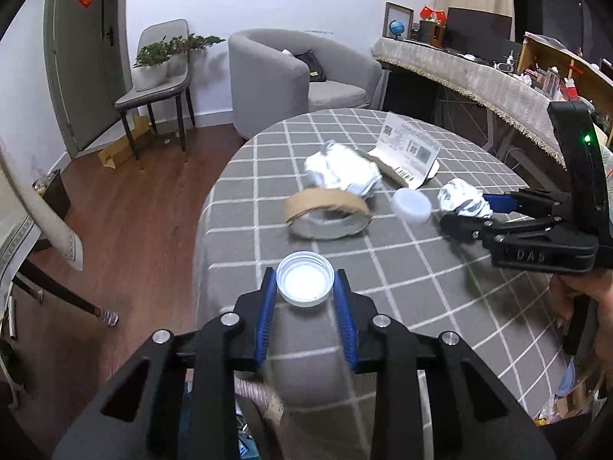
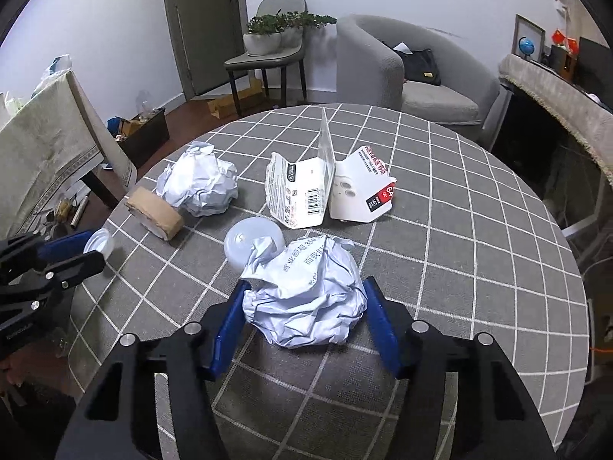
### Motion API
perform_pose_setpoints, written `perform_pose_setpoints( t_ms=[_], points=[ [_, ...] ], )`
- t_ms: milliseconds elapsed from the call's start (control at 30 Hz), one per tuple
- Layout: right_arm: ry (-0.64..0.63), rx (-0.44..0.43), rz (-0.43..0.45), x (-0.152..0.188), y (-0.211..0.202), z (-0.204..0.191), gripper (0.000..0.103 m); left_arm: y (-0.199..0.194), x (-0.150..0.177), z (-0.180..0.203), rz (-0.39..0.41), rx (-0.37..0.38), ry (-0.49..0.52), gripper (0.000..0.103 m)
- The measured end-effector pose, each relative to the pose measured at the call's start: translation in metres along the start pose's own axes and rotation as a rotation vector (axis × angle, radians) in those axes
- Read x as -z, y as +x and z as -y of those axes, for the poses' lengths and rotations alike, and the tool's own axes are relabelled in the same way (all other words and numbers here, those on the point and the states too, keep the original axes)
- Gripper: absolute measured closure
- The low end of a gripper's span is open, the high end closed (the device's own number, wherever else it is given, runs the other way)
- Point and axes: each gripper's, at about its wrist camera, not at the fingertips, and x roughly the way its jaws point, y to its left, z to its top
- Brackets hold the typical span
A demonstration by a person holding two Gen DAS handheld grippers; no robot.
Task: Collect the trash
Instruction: 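Grasp the white bottle cap with the left gripper while the right gripper grasps crumpled foil, then carry the cap over the teal bin and open the left gripper while the right gripper carries the foil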
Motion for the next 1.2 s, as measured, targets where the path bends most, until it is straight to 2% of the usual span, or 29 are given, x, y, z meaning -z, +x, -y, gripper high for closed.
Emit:
perform_pose_setpoints(
  t_ms=[233,467,900,1200],
  points=[
    [0.006,0.056,0.079,-0.001,-0.023,-0.019,0.044,-0.018,0.016,-0.018,0.009,-0.025,-0.008,0.071],
    [0.008,-0.037,0.153,-0.004,-0.041,-0.059,0.044,-0.036,0.038,-0.040,0.006,-0.061,-0.016,0.071],
    [-0.072,-0.206,0.134,0.003,-0.032,-0.157,0.044,-0.049,0.095,-0.101,-0.083,-0.105,-0.093,0.071],
    [-0.131,-0.286,0.094,0.006,-0.015,-0.220,0.044,-0.034,0.139,-0.137,-0.186,-0.139,-0.127,0.071]
  ],
)
